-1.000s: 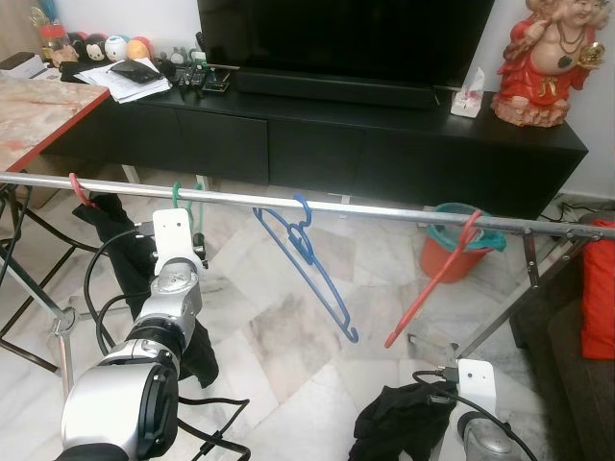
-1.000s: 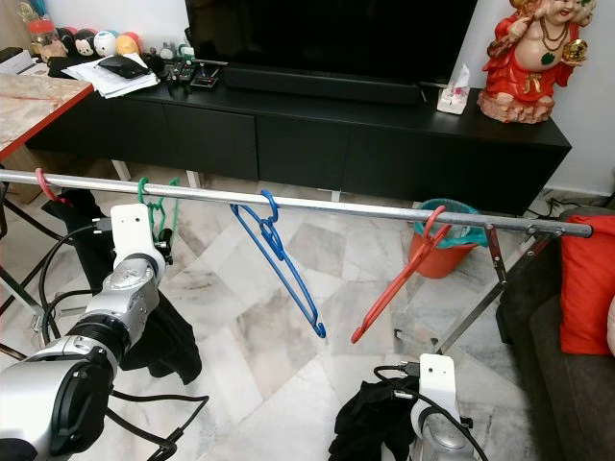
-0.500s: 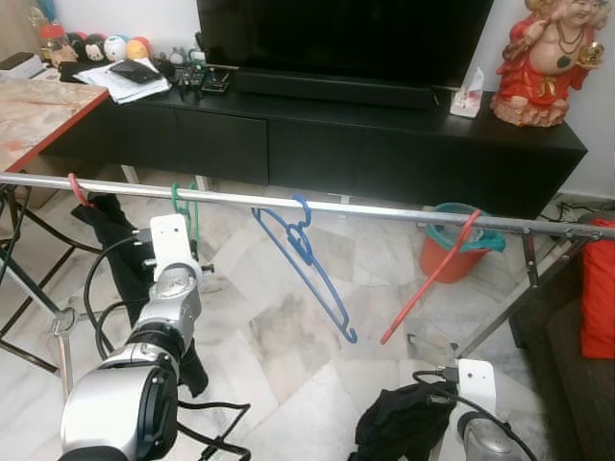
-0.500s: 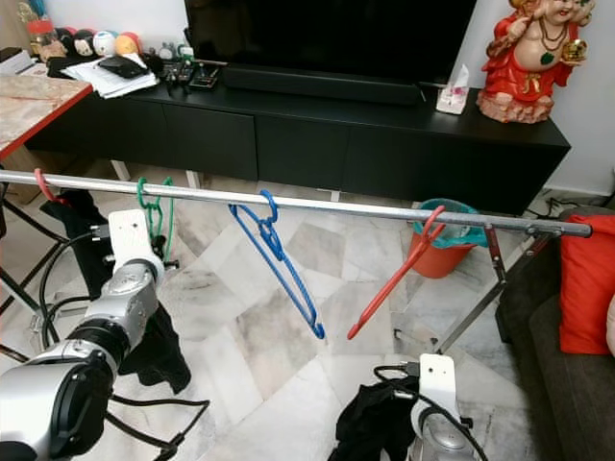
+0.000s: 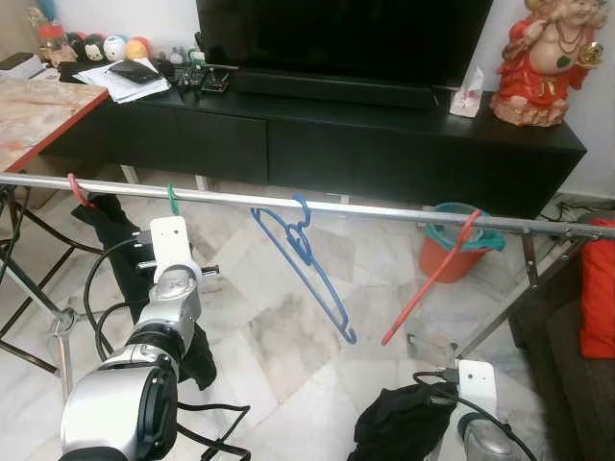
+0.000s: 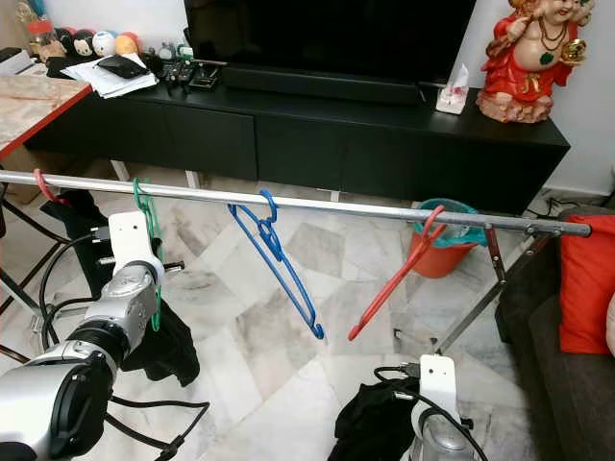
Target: Hang hanger
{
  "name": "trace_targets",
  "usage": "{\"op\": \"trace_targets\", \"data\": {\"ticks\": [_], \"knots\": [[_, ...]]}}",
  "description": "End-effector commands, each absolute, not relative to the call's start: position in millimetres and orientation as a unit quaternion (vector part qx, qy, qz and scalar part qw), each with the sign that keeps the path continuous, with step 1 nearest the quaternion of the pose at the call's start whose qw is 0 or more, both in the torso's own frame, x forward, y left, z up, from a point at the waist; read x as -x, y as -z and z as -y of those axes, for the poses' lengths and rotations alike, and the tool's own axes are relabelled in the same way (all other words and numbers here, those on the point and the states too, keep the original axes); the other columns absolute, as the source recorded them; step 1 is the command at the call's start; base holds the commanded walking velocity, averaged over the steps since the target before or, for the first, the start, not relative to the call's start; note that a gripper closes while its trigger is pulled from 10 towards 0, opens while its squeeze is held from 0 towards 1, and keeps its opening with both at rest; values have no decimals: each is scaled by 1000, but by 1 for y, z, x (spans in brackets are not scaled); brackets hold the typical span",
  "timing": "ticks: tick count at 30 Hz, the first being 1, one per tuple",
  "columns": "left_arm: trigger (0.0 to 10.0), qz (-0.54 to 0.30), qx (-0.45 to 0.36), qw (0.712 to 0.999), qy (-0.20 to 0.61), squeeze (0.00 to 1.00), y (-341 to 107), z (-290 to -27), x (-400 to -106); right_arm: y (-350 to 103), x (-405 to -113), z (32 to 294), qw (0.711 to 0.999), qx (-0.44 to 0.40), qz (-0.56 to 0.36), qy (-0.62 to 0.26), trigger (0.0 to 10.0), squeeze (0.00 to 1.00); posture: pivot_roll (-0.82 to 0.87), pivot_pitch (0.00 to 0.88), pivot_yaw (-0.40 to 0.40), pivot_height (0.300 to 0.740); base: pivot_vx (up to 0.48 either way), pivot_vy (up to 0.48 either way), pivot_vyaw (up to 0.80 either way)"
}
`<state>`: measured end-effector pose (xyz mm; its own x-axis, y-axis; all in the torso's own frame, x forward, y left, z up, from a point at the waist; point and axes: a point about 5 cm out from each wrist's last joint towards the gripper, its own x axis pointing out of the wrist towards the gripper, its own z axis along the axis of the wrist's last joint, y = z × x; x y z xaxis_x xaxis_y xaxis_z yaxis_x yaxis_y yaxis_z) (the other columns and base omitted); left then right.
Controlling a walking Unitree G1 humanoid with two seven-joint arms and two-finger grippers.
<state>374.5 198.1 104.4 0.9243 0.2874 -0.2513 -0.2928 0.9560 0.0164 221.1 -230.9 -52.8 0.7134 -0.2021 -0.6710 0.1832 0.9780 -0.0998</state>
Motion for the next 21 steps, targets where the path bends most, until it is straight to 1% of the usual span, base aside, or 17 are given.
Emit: {"op": "trace_targets", "data": {"ticks": [1,7,13,15,17,18,19,20,21], "knots": [[0,-145,8,977,-154,0,-94,-200,-369,53,-220,233,925,13,-364,107,10000,0,-95,0,-53,740,0,0,0],[0,-144,5,977,-155,0,-92,-201,-368,53,-221,232,925,13,-365,107,10000,0,-93,0,-54,740,0,0,0],[0,-73,-30,990,-118,0,-105,-194,-370,53,-221,232,925,12,-364,107,10000,0,-92,0,-52,740,0,0,0],[0,-31,-35,996,-80,0,-108,-186,-368,53,-221,232,925,12,-363,107,10000,0,-86,0,-54,740,0,0,0],[0,-24,-42,996,-71,0,-107,-185,-367,53,-221,232,926,12,-363,107,10000,0,-86,0,-54,740,0,0,0],[3725,-11,-67,996,-53,0,-105,-183,-363,53,-220,232,926,11,-363,107,10000,0,-89,0,-51,740,0,0,0],[8941,-8,-78,996,-45,0,-102,-182,-360,53,-220,232,926,11,-363,107,10000,0,-89,0,-51,740,0,0,0],[8941,-7,-87,995,-39,0,-99,-182,-357,53,-220,232,926,11,-363,106,10000,0,-89,0,-51,740,0,0,0],[10000,-7,-88,995,-38,0,-97,-182,-355,53,-220,232,926,11,-362,106,10000,0,-89,0,-51,740,0,0,0]]}}
